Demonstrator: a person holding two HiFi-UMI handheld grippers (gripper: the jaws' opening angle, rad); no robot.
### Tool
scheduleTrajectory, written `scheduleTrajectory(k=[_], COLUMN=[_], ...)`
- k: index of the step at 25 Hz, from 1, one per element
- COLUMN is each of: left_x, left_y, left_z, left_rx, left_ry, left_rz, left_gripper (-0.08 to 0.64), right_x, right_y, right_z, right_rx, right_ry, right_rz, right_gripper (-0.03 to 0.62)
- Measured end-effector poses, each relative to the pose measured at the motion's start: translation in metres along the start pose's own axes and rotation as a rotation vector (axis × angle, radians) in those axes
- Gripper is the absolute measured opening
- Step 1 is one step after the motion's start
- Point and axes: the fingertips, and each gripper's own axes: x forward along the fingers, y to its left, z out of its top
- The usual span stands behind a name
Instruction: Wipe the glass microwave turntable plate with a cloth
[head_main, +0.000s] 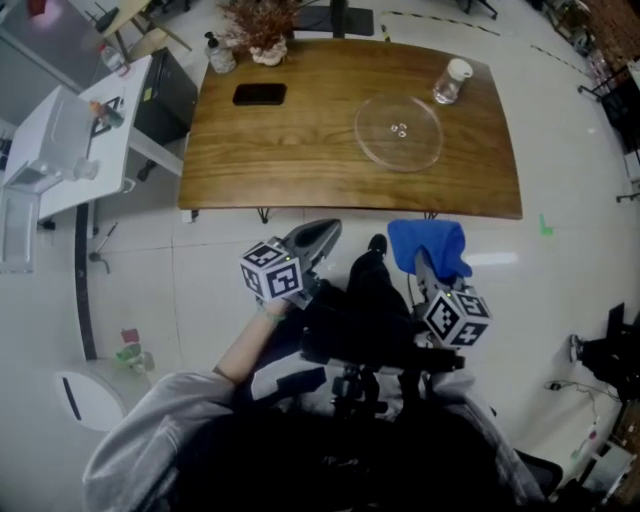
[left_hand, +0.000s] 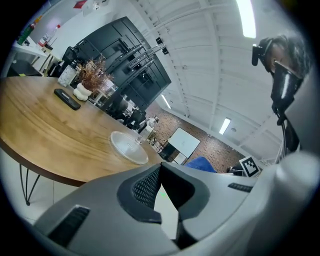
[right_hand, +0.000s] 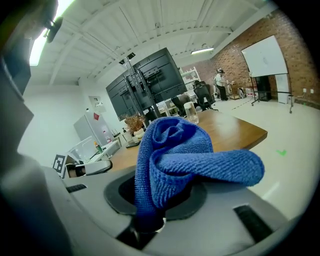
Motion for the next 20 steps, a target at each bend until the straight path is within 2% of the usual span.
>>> scheduleTrajectory(k=[8, 20], left_x=[0.007, 0.011], left_y=[-0.006, -0.012], left_z=[-0.003, -0.003], left_rx=[0.015, 0.025], left_ry=[0.007, -0.002], left_rz=[-0.015, -0.002], left_gripper=[-0.006, -0.006], right_x=[-0.017, -0.021], right_y=[0.003, -0.001], right_z=[-0.019, -0.019], right_rx=[-0.025, -0.038], right_ry=[0.006, 0.004], right_rz=[-0.002, 0.017], right_gripper=[0.083, 0.083])
